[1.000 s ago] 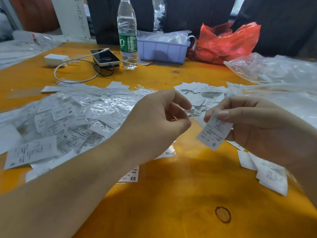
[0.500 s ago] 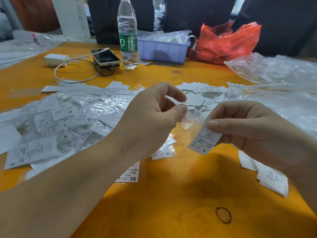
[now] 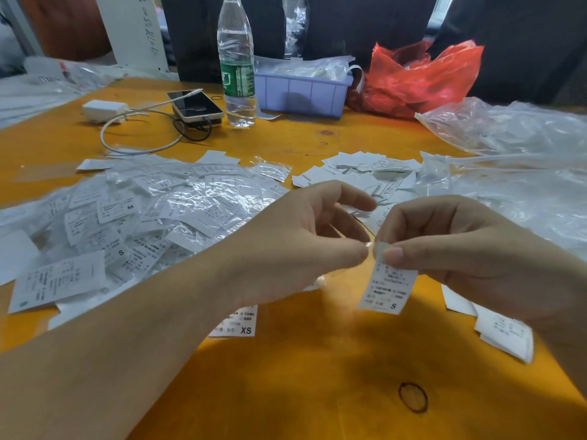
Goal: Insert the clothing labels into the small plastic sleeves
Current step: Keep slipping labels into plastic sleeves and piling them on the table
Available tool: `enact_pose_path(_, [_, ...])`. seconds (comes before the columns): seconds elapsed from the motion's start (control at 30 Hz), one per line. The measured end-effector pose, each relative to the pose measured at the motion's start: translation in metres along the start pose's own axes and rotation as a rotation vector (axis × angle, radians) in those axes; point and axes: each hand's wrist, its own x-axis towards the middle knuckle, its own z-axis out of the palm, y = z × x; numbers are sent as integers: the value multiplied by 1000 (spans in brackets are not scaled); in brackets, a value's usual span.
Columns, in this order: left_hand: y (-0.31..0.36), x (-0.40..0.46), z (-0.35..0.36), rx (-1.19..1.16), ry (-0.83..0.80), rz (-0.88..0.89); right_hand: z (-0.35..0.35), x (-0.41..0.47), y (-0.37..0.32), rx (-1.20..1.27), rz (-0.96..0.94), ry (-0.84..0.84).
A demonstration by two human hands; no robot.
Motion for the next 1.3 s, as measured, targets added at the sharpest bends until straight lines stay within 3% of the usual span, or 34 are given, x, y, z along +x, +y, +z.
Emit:
enact_pose_path(0.13, [3,-2,1,44,-24,23,-2,0,0,6,10,35])
enact_pose_path(0.3, [3,-1,-2,47,148,52,-4,1,0,98,14,117])
enact_pose_path(0.43, [2,0,-3,64,246,63,-4,1,2,-13,5,136])
enact_pose_path(0.8, [3,-1,1,39,144,39,-2,1,2,-17,-65,225])
enact_pose_path(1.07, [2,0,-2,44,243,51,-12,0,0,-73,-184,458])
enact_pose_path(1.3, [1,1,-3,13,220,73,-13,0,-1,66,-257,519])
